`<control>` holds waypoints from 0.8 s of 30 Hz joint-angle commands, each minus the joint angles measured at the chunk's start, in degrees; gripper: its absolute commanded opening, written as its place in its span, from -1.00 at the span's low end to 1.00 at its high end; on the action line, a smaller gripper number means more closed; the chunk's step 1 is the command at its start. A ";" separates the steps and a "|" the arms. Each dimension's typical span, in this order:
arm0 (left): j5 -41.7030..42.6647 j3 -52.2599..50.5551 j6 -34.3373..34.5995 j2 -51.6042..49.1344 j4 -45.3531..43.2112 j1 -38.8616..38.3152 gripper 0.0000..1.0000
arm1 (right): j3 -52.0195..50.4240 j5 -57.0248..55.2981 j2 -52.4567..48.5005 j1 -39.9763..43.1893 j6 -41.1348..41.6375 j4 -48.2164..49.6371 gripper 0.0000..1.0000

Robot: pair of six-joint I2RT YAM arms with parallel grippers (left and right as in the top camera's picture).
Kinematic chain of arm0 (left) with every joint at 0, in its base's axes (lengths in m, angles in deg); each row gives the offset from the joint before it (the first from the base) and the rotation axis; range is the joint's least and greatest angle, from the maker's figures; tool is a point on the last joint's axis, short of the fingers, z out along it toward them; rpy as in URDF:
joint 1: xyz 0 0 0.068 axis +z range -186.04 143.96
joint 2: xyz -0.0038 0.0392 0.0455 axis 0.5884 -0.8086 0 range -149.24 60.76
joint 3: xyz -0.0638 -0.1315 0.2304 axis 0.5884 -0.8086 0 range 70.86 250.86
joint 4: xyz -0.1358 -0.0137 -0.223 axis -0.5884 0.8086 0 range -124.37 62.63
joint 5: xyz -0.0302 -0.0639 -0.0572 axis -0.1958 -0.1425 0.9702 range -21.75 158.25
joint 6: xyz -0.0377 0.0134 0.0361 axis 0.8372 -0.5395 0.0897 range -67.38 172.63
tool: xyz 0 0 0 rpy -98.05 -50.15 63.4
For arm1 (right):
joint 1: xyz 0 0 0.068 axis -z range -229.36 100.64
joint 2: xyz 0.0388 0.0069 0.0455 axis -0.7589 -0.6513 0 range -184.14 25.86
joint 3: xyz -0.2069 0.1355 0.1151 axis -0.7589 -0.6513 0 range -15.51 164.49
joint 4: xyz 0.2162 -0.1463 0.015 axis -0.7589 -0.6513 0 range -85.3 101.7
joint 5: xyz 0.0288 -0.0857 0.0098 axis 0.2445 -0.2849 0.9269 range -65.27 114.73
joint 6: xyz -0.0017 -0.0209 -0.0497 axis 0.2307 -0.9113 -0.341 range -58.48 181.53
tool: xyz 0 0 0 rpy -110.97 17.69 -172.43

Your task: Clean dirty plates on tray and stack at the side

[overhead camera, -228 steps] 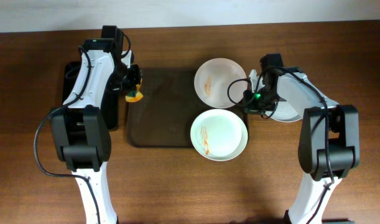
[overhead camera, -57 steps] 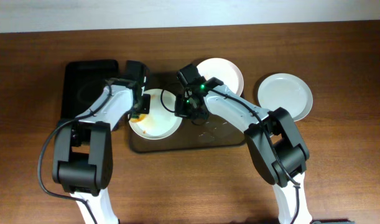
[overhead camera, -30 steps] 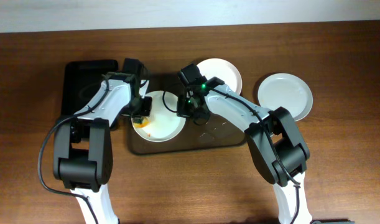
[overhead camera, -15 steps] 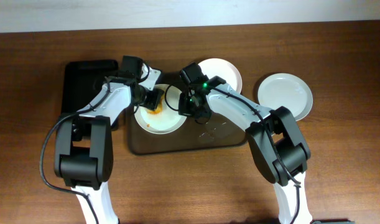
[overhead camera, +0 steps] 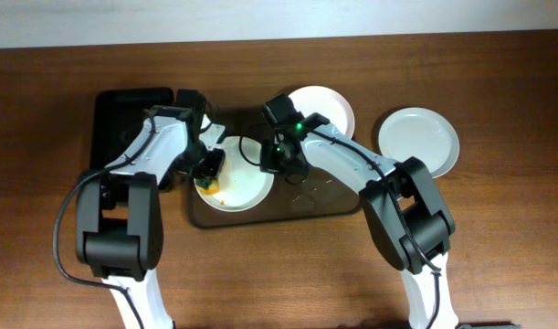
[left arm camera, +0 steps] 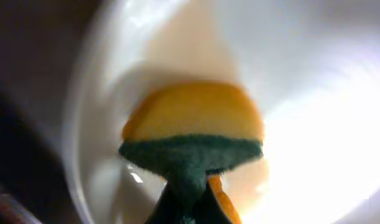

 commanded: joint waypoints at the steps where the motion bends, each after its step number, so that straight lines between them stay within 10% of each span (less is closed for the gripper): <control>1: 16.13 -3.26 -15.13 -3.39 1.70 -0.48 -0.99 | -0.42 -1.40 -1.16 0.22 0.85 0.22 -0.92; 8: 20.22 -3.26 -11.56 -3.39 -10.73 0.31 -0.99 | -0.42 -1.40 -1.16 0.22 0.85 0.24 -0.92; 13: -0.09 -3.26 7.10 -3.39 -17.75 2.25 -0.99 | -0.42 -1.42 -1.16 0.22 0.85 0.26 -0.92; 17: -18.43 -3.23 15.96 -3.28 -16.92 2.23 -0.99 | -0.42 -1.42 -1.16 0.22 0.85 0.24 -0.92; 24: -9.31 10.25 15.93 -0.63 -1.31 1.33 -0.99 | -0.42 -1.42 -1.16 0.22 0.83 0.22 -0.92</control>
